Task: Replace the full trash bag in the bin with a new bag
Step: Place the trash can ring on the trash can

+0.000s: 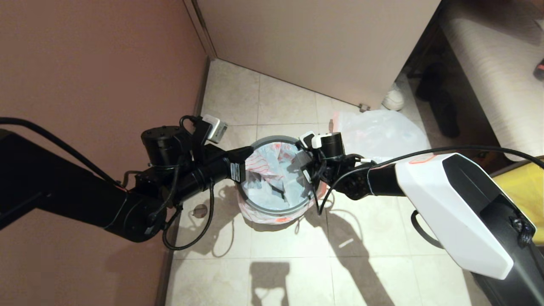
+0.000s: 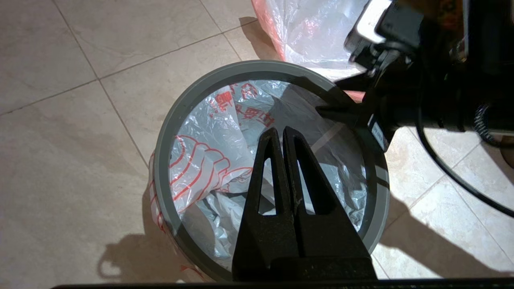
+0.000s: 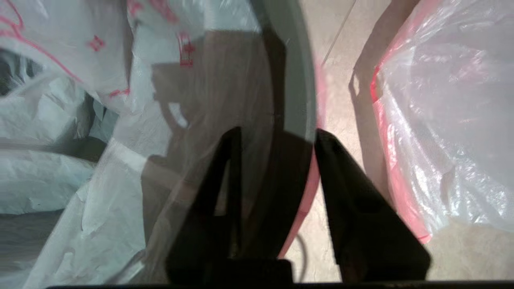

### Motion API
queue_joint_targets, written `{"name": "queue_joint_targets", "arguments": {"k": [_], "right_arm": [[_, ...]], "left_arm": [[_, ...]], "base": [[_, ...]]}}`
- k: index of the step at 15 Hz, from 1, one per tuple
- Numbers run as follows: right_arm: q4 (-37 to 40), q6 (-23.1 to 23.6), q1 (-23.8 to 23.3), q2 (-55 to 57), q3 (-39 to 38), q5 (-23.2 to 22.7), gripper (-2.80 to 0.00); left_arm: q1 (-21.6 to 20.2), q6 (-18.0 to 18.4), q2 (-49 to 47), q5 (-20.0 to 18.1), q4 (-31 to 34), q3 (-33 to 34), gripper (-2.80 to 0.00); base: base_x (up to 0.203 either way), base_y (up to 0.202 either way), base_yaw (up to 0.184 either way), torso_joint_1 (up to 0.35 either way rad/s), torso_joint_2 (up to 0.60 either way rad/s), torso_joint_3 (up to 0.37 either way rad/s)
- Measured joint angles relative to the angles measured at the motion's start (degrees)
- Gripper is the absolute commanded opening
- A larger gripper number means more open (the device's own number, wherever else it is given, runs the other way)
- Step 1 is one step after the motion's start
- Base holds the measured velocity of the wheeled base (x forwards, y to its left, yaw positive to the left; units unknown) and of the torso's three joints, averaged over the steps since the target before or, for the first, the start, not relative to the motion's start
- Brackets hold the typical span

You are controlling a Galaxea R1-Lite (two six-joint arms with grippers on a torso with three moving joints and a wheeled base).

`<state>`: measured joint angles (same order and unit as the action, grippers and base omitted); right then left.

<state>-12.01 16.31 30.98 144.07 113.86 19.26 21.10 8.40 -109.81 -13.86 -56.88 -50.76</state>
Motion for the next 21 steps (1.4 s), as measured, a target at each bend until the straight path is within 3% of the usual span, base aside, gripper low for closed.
{"name": "queue_joint_targets", "arguments": {"k": [5,7,8,11,14,17,21], "right_arm": [[0.11,-0.89,0.88,-4.94,-3.83,0.69,0.0],[0.35,-5.66,1.05,-8.87,-7.99,0.61,0.0],[1.22,-9.92,1.24,-11.04,-10.12,-0.26,-2.8],[5.96,-27.21,1.42,-17.29,-16.7,-10.04,-2.8],[6.97,-39.85,-0.88,-21.33,-22.71,-25.93,-2.8],[7.08,-40.89,-4.74,-21.36,-26.19,-38.2,-2.8],[3.14,-36.89,-7.37,-16.43,-26.43,-44.52,-2.8]], "left_arm": [[-0.13,-0.21,0.06,-0.3,0.01,-0.01,-2.8],[-1.14,-1.17,0.24,-2.5,0.26,-0.1,-2.8],[-1.9,-3.18,0.3,-4.86,0.4,-0.21,-2.8],[-5.69,-10.97,-1.12,-15.45,0.46,-0.99,-2.8],[-8.25,-13.3,-5.52,-18.62,0.34,-2.21,-2.8],[-9.29,-11.96,-10.47,-19.04,0.24,-3.37,-2.8],[-9.47,-5.66,-15.9,-18.99,0.1,-3.78,-2.8]], "base": [[0.0,0.0,0.0,0.0,0.0,0.0],[0.0,0.0,0.0,0.0,0.0,0.0],[0.0,0.0,0.0,0.0,0.0,0.0],[0.0,0.0,0.0,0.0,0.0,0.0],[0.0,0.0,0.0,0.0,0.0,0.0],[0.0,0.0,0.0,0.0,0.0,0.0],[0.0,0.0,0.0,0.0,0.0,0.0]]}}
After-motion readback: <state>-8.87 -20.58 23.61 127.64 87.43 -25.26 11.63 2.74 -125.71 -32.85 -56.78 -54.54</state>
